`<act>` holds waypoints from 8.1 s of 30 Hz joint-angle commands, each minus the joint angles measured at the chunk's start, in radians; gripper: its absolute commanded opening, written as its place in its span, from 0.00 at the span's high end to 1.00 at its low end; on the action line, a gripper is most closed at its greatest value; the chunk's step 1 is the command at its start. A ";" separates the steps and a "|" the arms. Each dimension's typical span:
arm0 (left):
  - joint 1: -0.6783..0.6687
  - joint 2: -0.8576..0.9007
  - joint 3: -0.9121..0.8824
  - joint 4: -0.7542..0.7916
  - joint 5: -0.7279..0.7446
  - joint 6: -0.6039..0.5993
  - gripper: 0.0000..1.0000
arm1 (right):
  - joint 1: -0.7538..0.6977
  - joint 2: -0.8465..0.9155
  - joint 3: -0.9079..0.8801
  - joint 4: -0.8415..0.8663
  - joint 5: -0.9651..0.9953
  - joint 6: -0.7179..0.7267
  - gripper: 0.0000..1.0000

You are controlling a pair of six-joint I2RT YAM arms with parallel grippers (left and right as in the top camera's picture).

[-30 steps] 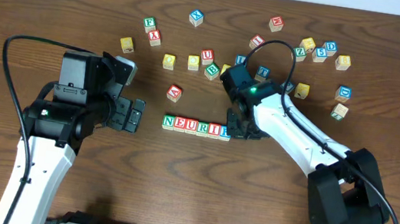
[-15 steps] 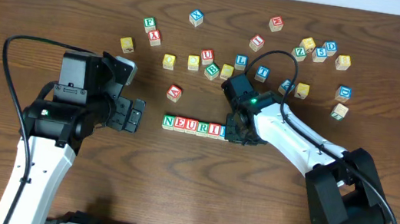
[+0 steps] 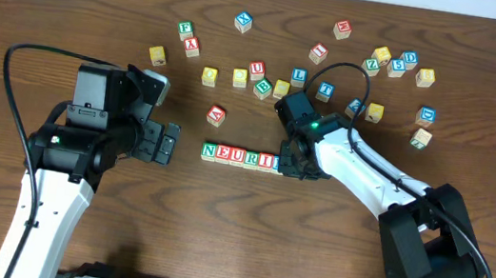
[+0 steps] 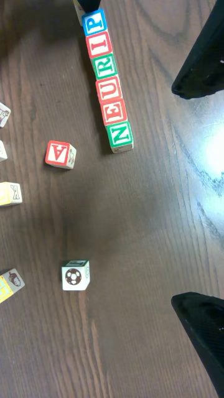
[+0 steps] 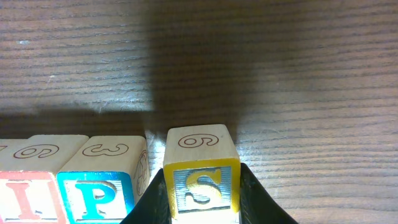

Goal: Spell out NEURIPS

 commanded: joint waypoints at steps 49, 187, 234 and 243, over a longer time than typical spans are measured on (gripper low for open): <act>0.004 -0.001 0.025 0.000 -0.010 0.006 0.02 | 0.013 -0.010 -0.016 -0.022 0.006 0.055 0.65; 0.004 -0.001 0.025 0.000 -0.010 0.006 0.02 | -0.001 -0.165 -0.231 0.184 0.058 0.175 0.96; 0.004 -0.001 0.025 0.000 -0.010 0.006 0.02 | -0.001 -0.155 -0.304 0.369 0.159 0.135 0.98; 0.004 -0.001 0.025 0.000 -0.010 0.006 0.02 | -0.001 -0.155 -0.304 0.400 0.117 0.058 0.99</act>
